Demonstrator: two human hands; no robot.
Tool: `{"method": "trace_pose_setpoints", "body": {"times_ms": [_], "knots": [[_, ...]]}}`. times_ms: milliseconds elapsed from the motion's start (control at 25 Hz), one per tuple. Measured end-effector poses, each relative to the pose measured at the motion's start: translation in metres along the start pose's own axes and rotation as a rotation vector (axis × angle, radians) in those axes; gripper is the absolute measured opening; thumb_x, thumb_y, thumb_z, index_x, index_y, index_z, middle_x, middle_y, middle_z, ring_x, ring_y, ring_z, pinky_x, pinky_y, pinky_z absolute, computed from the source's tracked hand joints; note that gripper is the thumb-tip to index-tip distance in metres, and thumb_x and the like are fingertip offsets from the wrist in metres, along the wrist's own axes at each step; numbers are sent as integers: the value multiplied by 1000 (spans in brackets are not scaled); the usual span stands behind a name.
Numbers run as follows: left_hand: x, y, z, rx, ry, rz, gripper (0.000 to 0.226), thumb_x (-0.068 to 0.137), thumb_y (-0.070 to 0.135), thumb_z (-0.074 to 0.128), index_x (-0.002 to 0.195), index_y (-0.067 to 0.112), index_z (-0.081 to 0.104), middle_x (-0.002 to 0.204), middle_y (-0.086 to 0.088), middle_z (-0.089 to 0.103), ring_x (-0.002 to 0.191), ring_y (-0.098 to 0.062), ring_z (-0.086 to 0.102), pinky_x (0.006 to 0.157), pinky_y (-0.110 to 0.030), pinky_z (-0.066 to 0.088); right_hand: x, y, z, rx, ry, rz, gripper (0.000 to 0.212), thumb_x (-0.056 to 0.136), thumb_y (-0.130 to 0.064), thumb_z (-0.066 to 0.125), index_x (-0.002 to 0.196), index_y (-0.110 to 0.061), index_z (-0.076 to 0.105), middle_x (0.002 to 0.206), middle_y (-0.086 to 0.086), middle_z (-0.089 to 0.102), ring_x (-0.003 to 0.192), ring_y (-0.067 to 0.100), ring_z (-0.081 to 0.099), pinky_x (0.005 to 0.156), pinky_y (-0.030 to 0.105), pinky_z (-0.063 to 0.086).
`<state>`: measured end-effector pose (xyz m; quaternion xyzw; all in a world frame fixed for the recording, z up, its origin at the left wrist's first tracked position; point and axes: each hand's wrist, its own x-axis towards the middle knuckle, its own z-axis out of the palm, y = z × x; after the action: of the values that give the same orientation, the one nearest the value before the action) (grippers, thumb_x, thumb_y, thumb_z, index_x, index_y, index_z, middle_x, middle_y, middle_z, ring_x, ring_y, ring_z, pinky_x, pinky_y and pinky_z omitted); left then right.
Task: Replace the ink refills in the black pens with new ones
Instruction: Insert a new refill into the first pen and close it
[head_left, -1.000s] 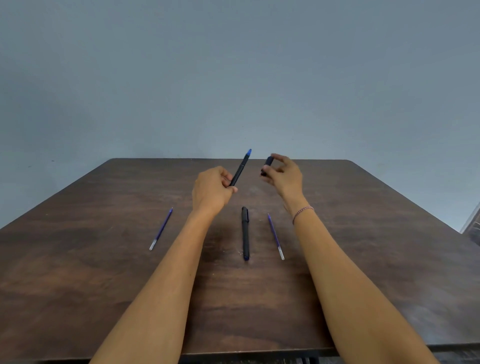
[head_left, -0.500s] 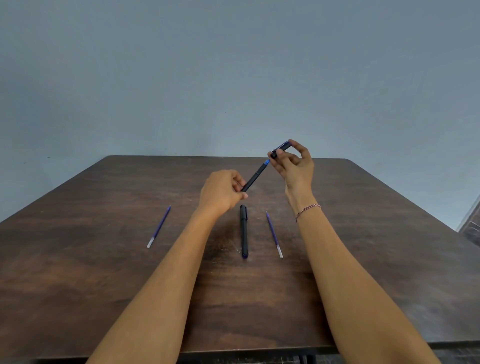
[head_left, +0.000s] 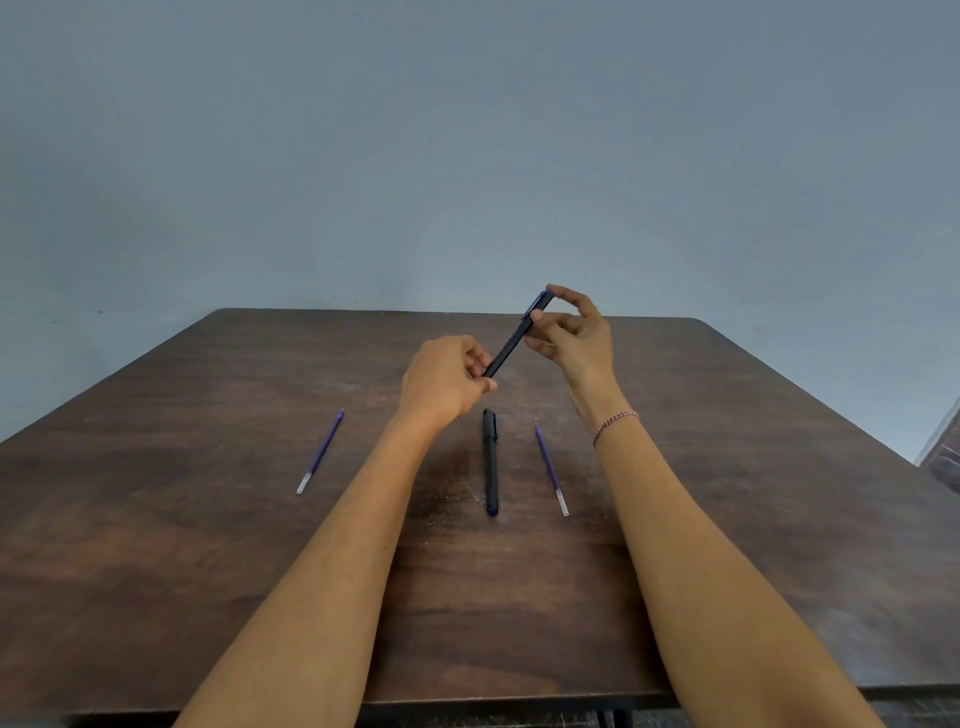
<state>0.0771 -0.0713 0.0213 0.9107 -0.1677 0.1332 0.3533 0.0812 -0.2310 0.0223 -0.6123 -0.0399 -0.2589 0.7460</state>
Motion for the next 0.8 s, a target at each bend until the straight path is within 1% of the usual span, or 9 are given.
{"method": "trace_pose_setpoints", "body": {"times_ms": [120, 240, 320, 360, 440, 560, 640, 720, 800], "knots": [[0, 0, 0, -7, 34, -10, 21, 77, 22, 75, 94, 22, 63, 82, 9, 61, 79, -11, 60, 75, -28, 49, -5, 1, 6, -134, -101, -9, 45, 86, -11, 68, 126, -17, 50, 95, 19, 70, 80, 22, 72, 69, 28, 58], [0, -3, 1, 5, 83, -6, 20, 80, 22, 72, 98, 21, 63, 86, 9, 61, 79, -10, 57, 75, -28, 48, -11, 6, 14, -251, -196, 12, 70, 79, -15, 77, 135, -26, 35, 91, 15, 67, 74, 20, 71, 68, 27, 57], [0, -6, 2, 6, 99, -2, 20, 80, 22, 72, 98, 20, 63, 85, 9, 61, 81, -11, 59, 78, -31, 50, -12, 12, 18, -301, -220, 6, 85, 73, -13, 81, 138, -28, 28, 92, 18, 65, 73, 22, 68, 67, 24, 56], [0, -6, 2, -1, 103, -5, 20, 79, 22, 72, 98, 20, 63, 84, 9, 61, 82, -11, 59, 78, -32, 51, -11, 14, 19, -309, -216, -2, 89, 72, -11, 82, 139, -28, 26, 92, 21, 64, 74, 24, 67, 66, 24, 55], [0, -6, 3, 1, 106, -3, 20, 80, 21, 72, 97, 20, 63, 84, 10, 60, 81, -11, 59, 77, -31, 51, -10, 16, 20, -285, -196, -3, 89, 72, -5, 81, 139, -26, 25, 91, 25, 63, 73, 26, 64, 70, 27, 57], [1, -6, 2, 12, 127, -2, 17, 80, 22, 72, 96, 21, 64, 84, 11, 59, 80, -10, 57, 74, -28, 48, -10, 15, 22, -207, -166, 34, 84, 75, 1, 77, 136, -22, 25, 82, 16, 59, 67, 21, 61, 78, 33, 58], [1, -6, 2, -11, 130, -23, 16, 79, 21, 73, 92, 23, 64, 83, 11, 60, 79, -9, 58, 73, -28, 49, -10, 14, 24, -156, -164, 59, 77, 76, 3, 75, 131, -23, 27, 79, 12, 57, 66, 18, 61, 74, 30, 59], [0, -6, 3, -19, 111, -36, 16, 79, 21, 73, 91, 24, 63, 82, 11, 60, 79, -9, 59, 75, -28, 50, -8, 13, 22, -127, -174, 85, 73, 76, 4, 74, 124, -25, 28, 80, 12, 56, 69, 19, 61, 68, 27, 59], [-3, -5, 6, -18, 82, -40, 17, 79, 22, 73, 91, 25, 62, 84, 10, 62, 79, -9, 59, 75, -28, 50, -8, 14, 17, -126, -189, 117, 70, 75, 5, 74, 121, -25, 29, 82, 13, 56, 71, 21, 62, 66, 27, 59]]}}
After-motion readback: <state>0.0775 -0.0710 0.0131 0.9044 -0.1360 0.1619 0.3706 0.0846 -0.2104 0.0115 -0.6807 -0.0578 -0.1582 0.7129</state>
